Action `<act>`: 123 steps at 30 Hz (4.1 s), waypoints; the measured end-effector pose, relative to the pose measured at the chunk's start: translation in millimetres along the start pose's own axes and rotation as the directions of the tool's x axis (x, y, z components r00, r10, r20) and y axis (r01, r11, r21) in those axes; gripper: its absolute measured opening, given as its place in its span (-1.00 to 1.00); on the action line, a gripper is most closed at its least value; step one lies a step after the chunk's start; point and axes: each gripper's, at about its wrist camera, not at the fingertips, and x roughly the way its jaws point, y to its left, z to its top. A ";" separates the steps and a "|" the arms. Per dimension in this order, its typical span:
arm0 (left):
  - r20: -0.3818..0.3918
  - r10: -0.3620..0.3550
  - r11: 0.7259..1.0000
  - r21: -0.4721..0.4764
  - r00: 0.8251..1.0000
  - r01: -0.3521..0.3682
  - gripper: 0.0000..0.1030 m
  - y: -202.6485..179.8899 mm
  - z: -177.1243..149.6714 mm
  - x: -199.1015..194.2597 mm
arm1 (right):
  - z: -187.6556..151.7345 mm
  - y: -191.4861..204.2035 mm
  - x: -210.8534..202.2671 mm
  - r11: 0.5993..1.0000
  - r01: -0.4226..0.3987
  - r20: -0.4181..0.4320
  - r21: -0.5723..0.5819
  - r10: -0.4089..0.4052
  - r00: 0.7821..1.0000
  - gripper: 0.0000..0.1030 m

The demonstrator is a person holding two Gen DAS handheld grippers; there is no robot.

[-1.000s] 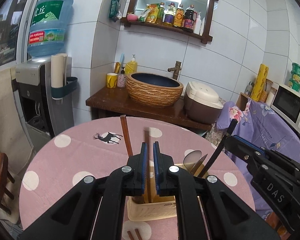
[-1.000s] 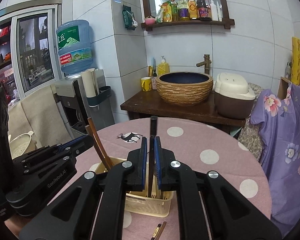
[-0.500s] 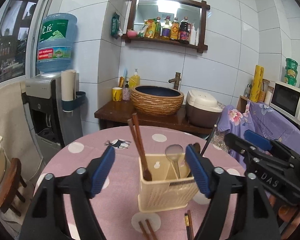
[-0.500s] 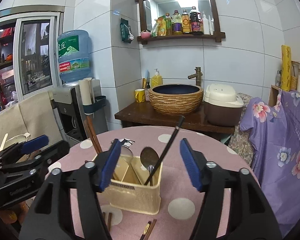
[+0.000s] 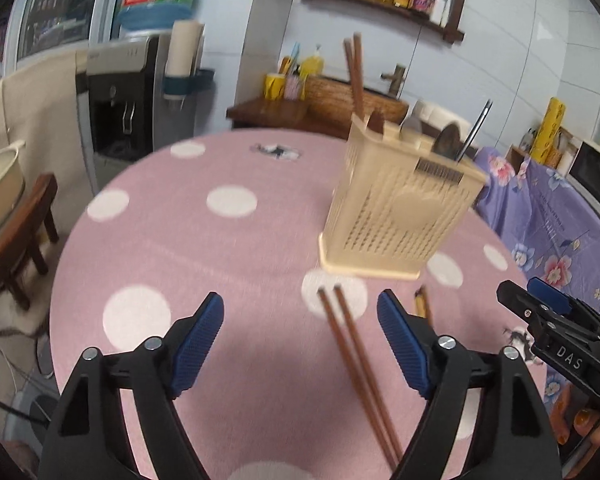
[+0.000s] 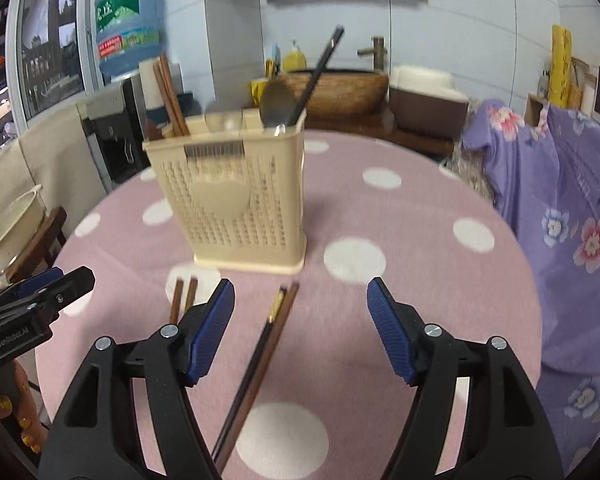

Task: Organize utensils
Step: 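Move the left gripper to another wooden chopstick while the right gripper approaches a wooden chopstick, then close the left gripper on its wooden chopstick while the right gripper closes on another wooden chopstick, then lift the chopstick with the left gripper while the right gripper carries its chopstick toward the caddy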

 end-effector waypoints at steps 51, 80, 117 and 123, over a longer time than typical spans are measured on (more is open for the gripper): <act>-0.192 0.036 0.999 0.045 0.981 -0.027 -0.31 -3.5 -36.5 43.4 | -49.0 7.4 60.3 0.997 0.039 -0.240 0.065 -0.022 0.970 0.23; -0.200 0.062 0.997 -0.038 0.978 -0.071 -0.32 8.8 -17.9 67.3 | -18.1 1.5 97.4 0.982 0.112 -0.268 0.153 -0.068 0.961 -0.37; -0.115 0.067 0.996 0.059 0.991 -0.061 -0.82 -15.5 4.9 60.8 | 7.2 -7.1 62.7 0.990 -0.015 -0.078 0.140 0.026 0.997 -0.83; -0.023 0.012 0.999 0.053 1.000 -0.011 -0.84 -15.6 26.4 24.3 | 22.7 -11.6 26.6 0.992 -0.064 0.002 0.105 0.065 0.998 -0.84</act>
